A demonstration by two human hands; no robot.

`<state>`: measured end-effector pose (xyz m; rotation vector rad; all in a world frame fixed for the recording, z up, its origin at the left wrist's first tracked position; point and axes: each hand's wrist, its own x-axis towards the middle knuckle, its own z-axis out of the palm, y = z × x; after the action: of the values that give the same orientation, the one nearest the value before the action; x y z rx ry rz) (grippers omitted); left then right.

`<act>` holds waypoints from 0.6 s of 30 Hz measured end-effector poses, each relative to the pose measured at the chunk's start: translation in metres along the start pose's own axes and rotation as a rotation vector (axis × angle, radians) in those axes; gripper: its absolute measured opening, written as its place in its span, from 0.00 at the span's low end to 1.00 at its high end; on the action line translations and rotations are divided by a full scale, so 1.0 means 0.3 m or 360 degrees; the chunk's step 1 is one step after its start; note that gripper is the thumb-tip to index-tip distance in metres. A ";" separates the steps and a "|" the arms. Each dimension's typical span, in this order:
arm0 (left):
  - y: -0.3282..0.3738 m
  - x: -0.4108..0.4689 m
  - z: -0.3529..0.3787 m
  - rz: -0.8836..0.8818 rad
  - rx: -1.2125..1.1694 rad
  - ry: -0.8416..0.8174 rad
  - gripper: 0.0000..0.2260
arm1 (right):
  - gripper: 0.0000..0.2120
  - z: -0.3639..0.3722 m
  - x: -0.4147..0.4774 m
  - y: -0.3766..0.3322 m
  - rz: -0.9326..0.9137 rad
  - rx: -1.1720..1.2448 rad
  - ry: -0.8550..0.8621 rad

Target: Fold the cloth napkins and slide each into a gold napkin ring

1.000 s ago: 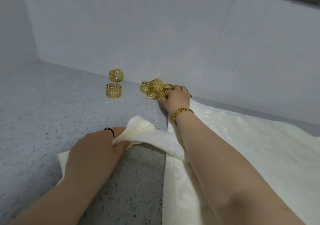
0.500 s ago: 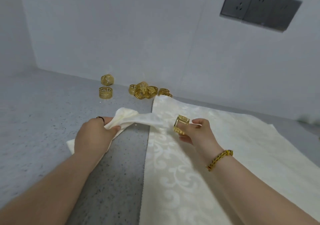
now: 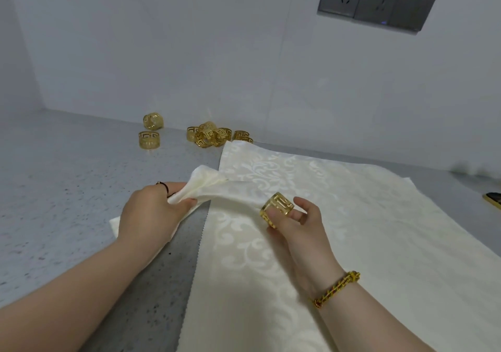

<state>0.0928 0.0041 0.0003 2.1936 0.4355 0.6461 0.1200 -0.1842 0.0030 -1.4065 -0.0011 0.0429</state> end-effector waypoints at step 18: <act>0.025 -0.044 0.022 0.0231 -0.0033 -0.0304 0.10 | 0.13 -0.033 0.027 0.007 -0.0156 -0.0354 -0.0203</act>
<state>0.0865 -0.0112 -0.0017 2.2563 0.1713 0.5088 0.1282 -0.1933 -0.0008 -1.6218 -0.1854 0.0519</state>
